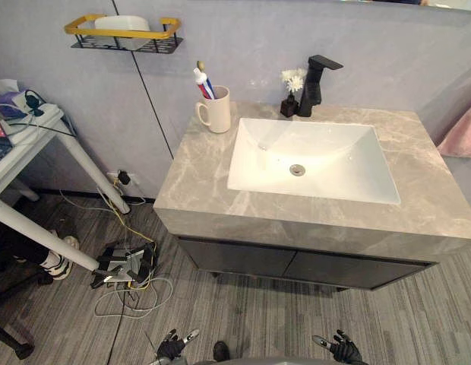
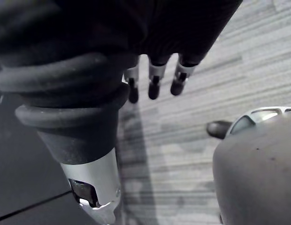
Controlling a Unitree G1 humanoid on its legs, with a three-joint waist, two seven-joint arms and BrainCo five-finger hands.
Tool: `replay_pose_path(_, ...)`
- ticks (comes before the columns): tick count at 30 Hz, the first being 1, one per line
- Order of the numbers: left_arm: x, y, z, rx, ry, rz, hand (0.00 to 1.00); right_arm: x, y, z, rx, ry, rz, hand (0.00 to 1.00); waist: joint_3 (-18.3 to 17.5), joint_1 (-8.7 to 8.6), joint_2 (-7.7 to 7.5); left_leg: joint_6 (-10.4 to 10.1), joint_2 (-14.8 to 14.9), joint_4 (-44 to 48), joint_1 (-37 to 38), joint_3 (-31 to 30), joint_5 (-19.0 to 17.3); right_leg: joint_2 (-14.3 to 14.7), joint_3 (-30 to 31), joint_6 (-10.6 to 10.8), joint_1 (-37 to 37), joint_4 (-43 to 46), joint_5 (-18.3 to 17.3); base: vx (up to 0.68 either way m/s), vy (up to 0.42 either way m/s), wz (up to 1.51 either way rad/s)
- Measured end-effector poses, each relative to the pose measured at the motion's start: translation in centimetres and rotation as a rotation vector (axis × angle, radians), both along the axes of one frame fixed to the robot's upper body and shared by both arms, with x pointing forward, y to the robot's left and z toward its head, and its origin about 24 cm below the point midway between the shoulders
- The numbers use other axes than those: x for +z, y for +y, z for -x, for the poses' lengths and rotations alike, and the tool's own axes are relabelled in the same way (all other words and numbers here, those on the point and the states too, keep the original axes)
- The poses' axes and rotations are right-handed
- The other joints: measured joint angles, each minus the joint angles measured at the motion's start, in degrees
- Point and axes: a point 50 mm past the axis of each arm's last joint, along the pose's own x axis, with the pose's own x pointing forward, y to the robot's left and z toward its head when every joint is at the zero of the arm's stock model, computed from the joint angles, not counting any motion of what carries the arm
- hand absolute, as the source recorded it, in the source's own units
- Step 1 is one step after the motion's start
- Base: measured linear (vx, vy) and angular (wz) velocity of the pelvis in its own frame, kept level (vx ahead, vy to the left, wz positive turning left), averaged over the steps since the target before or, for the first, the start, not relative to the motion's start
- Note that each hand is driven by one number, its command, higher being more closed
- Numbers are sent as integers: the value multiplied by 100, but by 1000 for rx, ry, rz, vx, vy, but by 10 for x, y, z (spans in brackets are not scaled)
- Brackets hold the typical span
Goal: Organize washtable
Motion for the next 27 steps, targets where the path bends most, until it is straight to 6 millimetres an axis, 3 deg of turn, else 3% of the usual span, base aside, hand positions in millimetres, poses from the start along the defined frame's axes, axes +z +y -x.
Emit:
replay_pose_path(6,1,2,-8,-57,5,-17,0,0,0,-6,-31,-12,-18,0,152,-31,-64,-25,42,2,19,358,-22,-6,316,-17,-154,43,20,7,18,-28)
replay_pose_path(10,3,4,-21,-133,6,-55,0,7,11,-33,25,-89,-28,0,376,-90,-138,-68,225,6,-106,1531,-54,143,1470,-167,-888,103,324,-68,24,-142)
replay_pose_path(12,4,3,-27,-187,6,-76,0,10,17,-41,33,-124,-36,0,408,-323,-164,-36,316,46,-223,2107,-78,240,1739,-175,-1176,-116,647,-79,-16,-139)
replay_pose_path(13,4,3,-28,-200,5,-80,0,10,18,-42,40,-128,-34,0,404,-346,-170,-15,345,47,-244,2303,-83,279,1741,-161,-1248,-197,761,-75,-42,-150)
replay_pose_path(14,4,1,-30,-214,-3,-83,0,11,17,-44,37,-133,-33,0,431,-305,-133,34,477,47,-267,2784,-106,212,1121,-477,-1477,149,476,-111,-40,-172)
replay_pose_path(15,4,1,-29,-192,-7,-77,0,12,16,-47,45,-139,-28,0,460,-272,-67,24,658,64,-145,3165,-102,-97,131,-893,-1615,1070,38,-83,-45,-175)
replay_pose_path(16,4,1,-28,-181,-6,-75,0,12,16,-48,60,-137,-22,0,473,-276,-45,24,748,129,-86,3338,-103,-293,-177,-997,-1596,1454,-68,-10,-81,-154)
replay_pose_path(17,4,4,-26,-162,-4,-77,0,11,18,-46,84,-124,-14,0,467,-272,-67,6,925,399,-45,3631,-129,-746,-645,-1071,-1433,1947,-85,73,-132,-108)
replay_pose_path(18,5,6,-26,-147,-8,-79,0,10,19,-45,94,-114,-14,0,442,-227,-128,-7,1015,615,-42,3777,-182,-943,-779,-1057,-1394,2049,-36,74,-276,-132)
replay_pose_path(19,7,12,-32,-114,-30,-87,0,9,22,-45,131,-101,-10,0,443,-171,-262,30,1302,1333,-128,4059,-463,-871,-931,-968,-1461,2224,155,-45,-289,-142)
replay_pose_path(20,7,11,-29,-92,-30,-73,0,10,24,-53,174,-108,1,0,395,-100,-181,-83,1171,1201,-282,4042,-681,-663,-720,-1184,-1501,1656,352,-106,-252,-158)
replay_pose_path(21,5,4,-28,-87,-30,-47,0,12,17,-56,180,-111,23,0,319,-34,-75,-19,1075,787,-292,4022,-606,-393,-612,-1208,-1379,1090,532,-208,-118,-187)
replay_pose_path(22,4,-7,-26,-62,-40,-4,0,13,5,-58,213,-103,63,0,333,45,109,-93,1131,539,-266,4324,-207,-588,-1210,-897,-1351,1803,-249,-137,-99,-147)
replay_pose_path(23,7,1,-36,-47,-58,-18,0,13,11,-61,240,-99,53,0,379,-7,-68,-81,1086,782,-277,4507,-194,-769,-1259,-230,-1307,1696,-445,-84,-161,-119)
replay_pose_path(25,7,-1,-36,-36,-64,-6,0,11,16,-57,273,-80,49,0,410,-1,41,-155,1364,903,-227,4666,-141,-262,-1183,-508,-1160,1114,-135,13,-316,-64)
replay_pose_path(27,6,-1,-33,-12,-61,3,0,9,20,-49,262,-76,36,0,426,-10,5,-216,1580,1008,32,4893,-100,112,-1008,-588,-824,576,5,26,-193,-55)
